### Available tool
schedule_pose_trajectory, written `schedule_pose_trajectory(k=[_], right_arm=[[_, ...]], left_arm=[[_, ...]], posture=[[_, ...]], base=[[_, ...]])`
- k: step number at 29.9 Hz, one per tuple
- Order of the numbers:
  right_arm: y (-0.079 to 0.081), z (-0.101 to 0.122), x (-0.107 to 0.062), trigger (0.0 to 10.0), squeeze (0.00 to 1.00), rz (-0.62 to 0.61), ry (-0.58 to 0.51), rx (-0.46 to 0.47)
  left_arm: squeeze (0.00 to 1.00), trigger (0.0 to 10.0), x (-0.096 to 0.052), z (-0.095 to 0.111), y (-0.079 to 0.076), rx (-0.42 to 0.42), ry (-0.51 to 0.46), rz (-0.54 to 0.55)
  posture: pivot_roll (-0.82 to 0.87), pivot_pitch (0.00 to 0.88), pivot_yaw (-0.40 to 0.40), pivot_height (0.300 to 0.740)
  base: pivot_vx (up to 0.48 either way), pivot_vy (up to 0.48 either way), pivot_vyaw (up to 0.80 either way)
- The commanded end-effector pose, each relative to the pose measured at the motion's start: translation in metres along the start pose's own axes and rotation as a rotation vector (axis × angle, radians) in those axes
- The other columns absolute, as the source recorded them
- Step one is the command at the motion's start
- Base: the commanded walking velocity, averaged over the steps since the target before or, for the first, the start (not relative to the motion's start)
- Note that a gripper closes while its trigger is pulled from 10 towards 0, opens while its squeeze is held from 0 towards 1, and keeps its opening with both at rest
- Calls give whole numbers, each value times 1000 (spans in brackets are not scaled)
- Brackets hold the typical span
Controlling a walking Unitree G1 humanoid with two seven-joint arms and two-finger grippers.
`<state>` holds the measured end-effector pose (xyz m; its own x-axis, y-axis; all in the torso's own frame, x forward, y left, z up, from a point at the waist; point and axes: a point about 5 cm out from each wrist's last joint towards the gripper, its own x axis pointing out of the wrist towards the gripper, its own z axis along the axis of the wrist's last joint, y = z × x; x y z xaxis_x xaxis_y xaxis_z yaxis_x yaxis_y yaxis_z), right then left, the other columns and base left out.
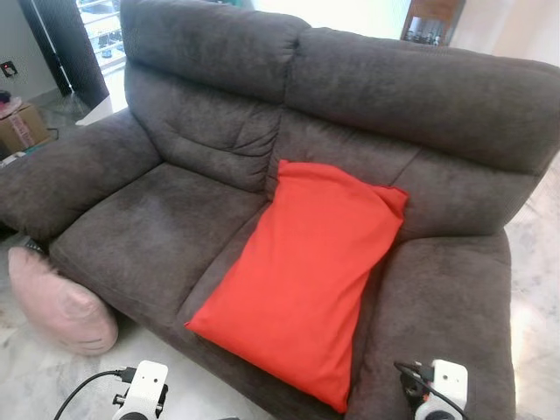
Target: Move the pillow to the sofa from floor
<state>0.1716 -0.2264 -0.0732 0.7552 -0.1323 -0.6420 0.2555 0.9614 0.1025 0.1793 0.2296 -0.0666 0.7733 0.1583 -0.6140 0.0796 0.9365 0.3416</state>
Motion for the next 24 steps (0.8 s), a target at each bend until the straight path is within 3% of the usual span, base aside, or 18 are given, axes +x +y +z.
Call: schedule_pose_trajectory(k=[1,24], right_arm=[[-5,-5,-3,10000,0,-18,18,6],[-1,3,2,10000,0,-12,1,-3]], left_arm=[[0,10000,0,-1,-2,-5,13,0],[0,10000,-5,-11,9,-16,27,16]], posture=[[131,65,-8,740],[132,61,-9,740]], base=[[0,274,0],[0,326,0]])
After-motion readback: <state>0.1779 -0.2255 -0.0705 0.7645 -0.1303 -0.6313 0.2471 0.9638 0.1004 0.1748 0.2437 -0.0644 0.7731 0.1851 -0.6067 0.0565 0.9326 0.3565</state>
